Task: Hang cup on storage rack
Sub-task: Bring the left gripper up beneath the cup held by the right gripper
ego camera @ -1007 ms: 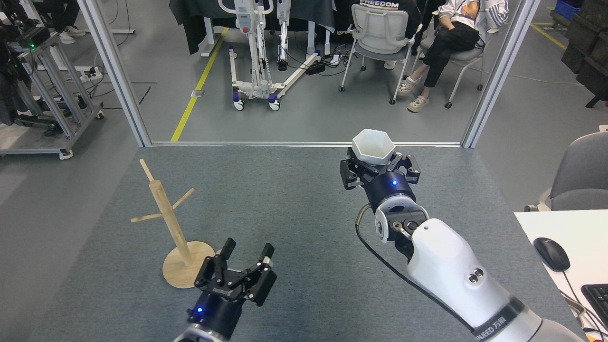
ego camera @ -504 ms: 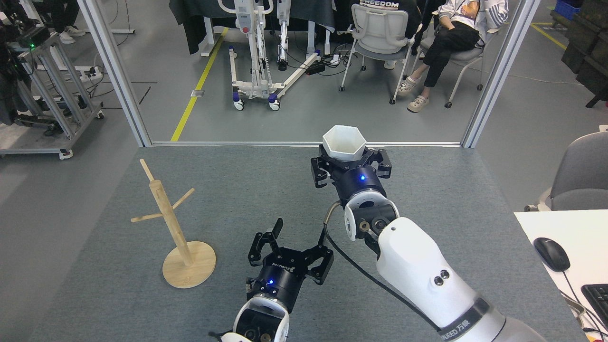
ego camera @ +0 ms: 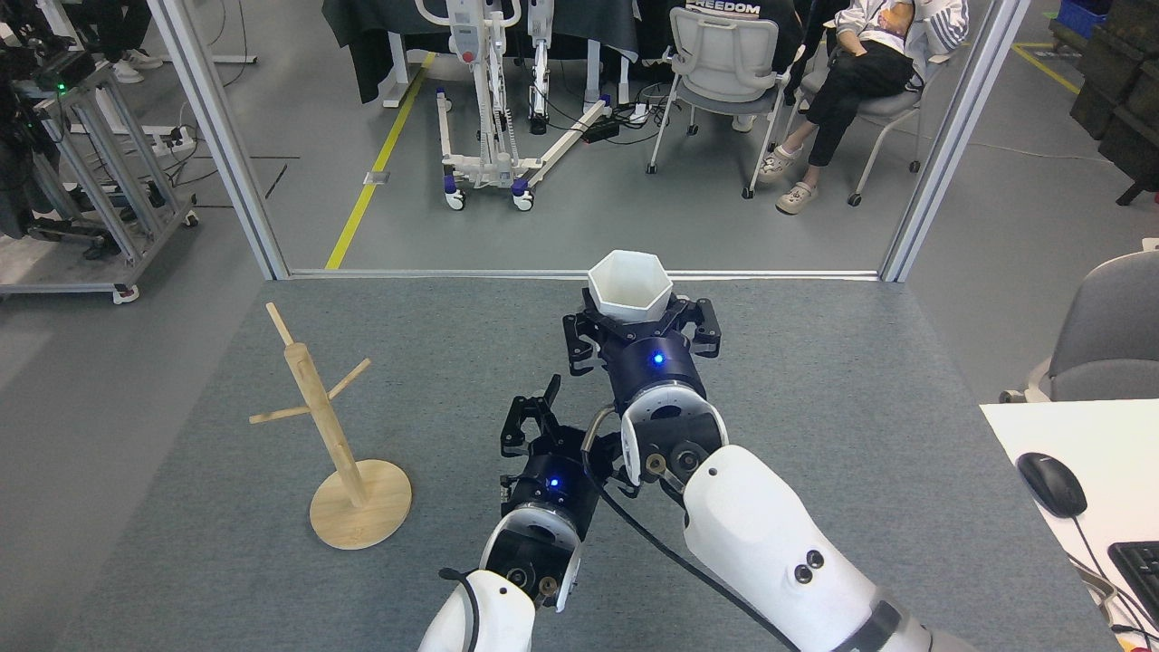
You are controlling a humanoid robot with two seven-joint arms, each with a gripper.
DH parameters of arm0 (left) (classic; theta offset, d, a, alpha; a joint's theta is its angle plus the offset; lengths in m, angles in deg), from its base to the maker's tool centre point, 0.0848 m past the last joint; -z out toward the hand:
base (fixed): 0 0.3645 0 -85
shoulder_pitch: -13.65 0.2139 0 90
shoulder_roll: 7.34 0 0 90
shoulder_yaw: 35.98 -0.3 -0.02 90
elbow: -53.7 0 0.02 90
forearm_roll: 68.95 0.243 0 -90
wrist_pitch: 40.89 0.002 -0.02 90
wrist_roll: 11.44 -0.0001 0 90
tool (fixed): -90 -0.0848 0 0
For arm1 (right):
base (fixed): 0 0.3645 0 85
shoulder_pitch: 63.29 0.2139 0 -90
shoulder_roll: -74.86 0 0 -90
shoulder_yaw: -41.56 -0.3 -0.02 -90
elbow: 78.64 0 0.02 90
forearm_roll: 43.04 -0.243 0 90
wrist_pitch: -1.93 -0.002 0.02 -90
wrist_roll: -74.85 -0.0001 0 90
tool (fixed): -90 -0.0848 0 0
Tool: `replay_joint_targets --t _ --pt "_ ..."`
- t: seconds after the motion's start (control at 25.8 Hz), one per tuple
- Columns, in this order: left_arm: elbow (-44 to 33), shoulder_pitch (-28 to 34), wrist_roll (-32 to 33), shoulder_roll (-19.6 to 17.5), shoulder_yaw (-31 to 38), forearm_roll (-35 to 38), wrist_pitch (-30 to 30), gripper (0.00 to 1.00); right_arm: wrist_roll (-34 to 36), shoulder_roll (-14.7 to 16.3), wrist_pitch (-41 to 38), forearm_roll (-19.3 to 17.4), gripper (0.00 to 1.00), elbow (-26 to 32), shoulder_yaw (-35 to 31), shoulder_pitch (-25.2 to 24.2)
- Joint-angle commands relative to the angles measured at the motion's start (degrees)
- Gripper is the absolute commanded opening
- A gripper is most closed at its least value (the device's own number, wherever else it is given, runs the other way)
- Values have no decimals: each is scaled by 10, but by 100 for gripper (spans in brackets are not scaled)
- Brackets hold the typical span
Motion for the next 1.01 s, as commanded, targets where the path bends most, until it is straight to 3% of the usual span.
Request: replay_joint_targets --t 0.0,0.62,0.97 --pt "6 -11 5 0 1 1 3 98 -2 1 4 7 5 5 0 -6" --pt "42 -56 4 0 3 -5 8 98 -3 -1 3 6 6 5 -23 -19" --pt "-22 0 3 0 -1 -7 -46 99 -3 -2 3 6 6 5 -23 -20"
